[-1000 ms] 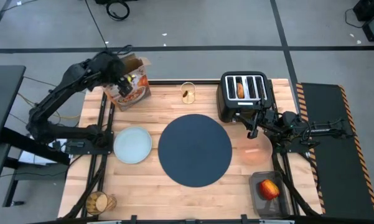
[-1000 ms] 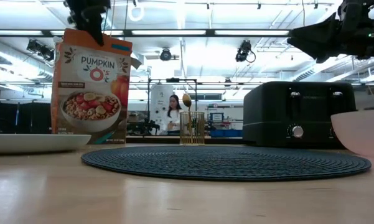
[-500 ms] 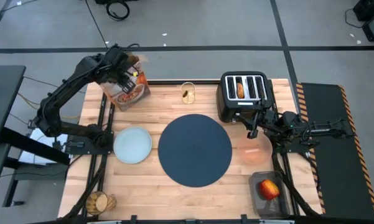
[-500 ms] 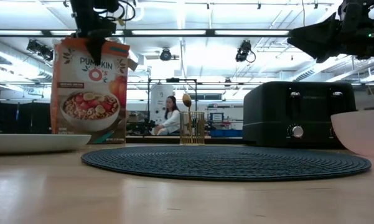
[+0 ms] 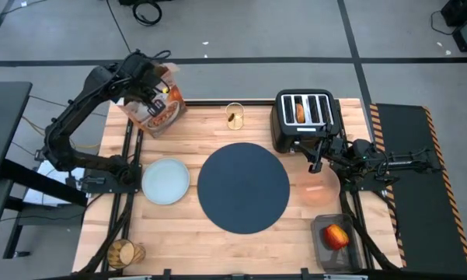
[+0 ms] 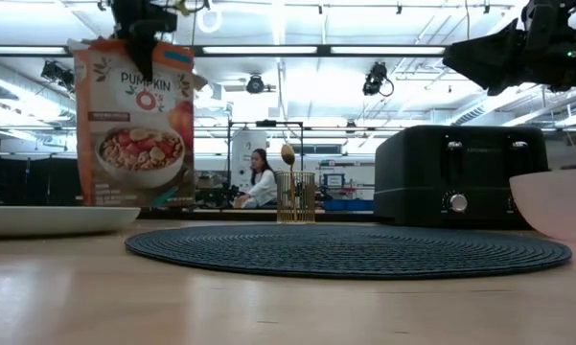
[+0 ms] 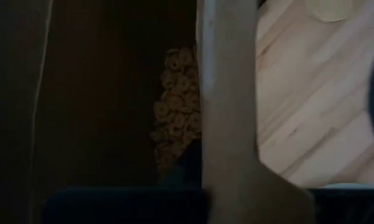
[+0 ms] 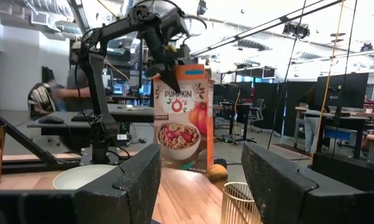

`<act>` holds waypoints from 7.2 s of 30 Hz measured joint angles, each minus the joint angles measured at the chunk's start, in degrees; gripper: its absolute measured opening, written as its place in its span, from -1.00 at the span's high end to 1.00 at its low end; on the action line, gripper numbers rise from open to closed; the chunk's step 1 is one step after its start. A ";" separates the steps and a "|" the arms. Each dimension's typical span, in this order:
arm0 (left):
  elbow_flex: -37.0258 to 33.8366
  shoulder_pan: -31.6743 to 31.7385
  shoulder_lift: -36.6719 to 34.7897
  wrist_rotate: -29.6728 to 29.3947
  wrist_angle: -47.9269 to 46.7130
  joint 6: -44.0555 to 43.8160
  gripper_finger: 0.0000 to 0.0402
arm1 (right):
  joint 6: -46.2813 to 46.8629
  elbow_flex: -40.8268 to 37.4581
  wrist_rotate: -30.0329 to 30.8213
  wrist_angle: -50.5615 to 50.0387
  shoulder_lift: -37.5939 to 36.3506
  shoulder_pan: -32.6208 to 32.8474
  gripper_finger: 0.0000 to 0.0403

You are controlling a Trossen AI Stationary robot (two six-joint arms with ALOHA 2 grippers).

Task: Arrange a breakfast setting
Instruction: Adjust the cereal box, then put the orange bowl on the blue table mat

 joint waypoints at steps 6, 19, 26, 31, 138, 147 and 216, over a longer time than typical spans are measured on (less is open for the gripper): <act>5.46 -3.93 -0.06 4.22 -3.29 6.46 0.98 | 0.04 0.00 0.94 0.00 -0.01 0.00 -0.13; 6.98 -20.42 0.01 9.34 -2.64 25.75 0.98 | 1.77 0.01 3.23 -0.02 0.01 0.00 -0.13; 6.96 -25.79 3.36 10.94 0.98 33.88 0.99 | 1.26 -0.01 4.64 0.89 -0.01 0.00 -0.13; 6.98 -25.23 7.10 11.00 1.59 41.36 0.99 | 2.50 -0.01 4.64 1.24 0.01 0.00 -0.13; -26.77 -63.04 22.32 7.91 89.21 -6.25 0.07 | 72.96 56.63 1.06 -83.37 56.22 28.23 -0.07; -26.75 -67.32 30.35 5.43 86.85 -20.19 0.07 | 85.21 59.26 -10.72 -89.94 73.91 30.79 -0.07; -26.72 -93.93 11.54 -22.20 58.84 -40.26 0.07 | -38.15 75.63 -8.56 -82.16 92.92 23.21 0.95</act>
